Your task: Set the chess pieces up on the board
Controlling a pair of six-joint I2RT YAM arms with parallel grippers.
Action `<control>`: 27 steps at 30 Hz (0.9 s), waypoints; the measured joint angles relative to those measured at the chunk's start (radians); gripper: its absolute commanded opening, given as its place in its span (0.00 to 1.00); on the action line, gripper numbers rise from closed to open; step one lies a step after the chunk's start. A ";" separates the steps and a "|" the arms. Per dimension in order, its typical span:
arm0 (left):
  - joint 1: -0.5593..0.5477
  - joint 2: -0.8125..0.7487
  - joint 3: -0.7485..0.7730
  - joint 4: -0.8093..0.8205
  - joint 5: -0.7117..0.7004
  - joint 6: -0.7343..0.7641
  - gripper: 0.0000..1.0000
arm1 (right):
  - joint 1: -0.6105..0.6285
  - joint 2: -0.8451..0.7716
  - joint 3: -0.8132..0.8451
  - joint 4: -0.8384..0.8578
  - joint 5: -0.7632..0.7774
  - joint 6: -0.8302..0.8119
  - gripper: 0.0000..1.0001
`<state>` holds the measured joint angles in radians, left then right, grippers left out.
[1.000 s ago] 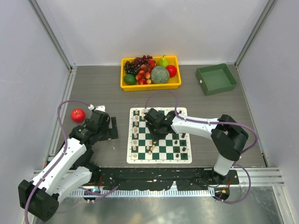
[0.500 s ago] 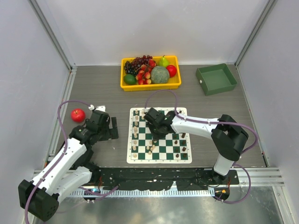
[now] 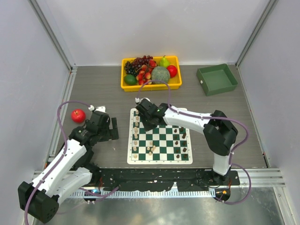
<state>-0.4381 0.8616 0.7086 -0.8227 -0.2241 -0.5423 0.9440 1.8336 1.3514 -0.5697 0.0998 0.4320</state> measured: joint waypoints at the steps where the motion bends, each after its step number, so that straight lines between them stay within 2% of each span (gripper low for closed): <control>1: 0.000 -0.003 0.000 0.000 0.000 0.000 0.99 | -0.005 0.019 0.021 0.001 -0.002 -0.002 0.19; 12: 0.000 -0.013 -0.006 -0.002 -0.003 0.000 1.00 | -0.024 0.161 0.171 0.014 0.008 -0.013 0.20; 27: 0.000 -0.018 -0.008 -0.005 -0.004 0.000 1.00 | -0.052 0.215 0.196 0.016 0.019 -0.022 0.22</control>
<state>-0.4381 0.8440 0.7002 -0.8272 -0.2279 -0.5419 0.8921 2.0483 1.5478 -0.5533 0.1188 0.4099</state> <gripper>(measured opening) 0.995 0.209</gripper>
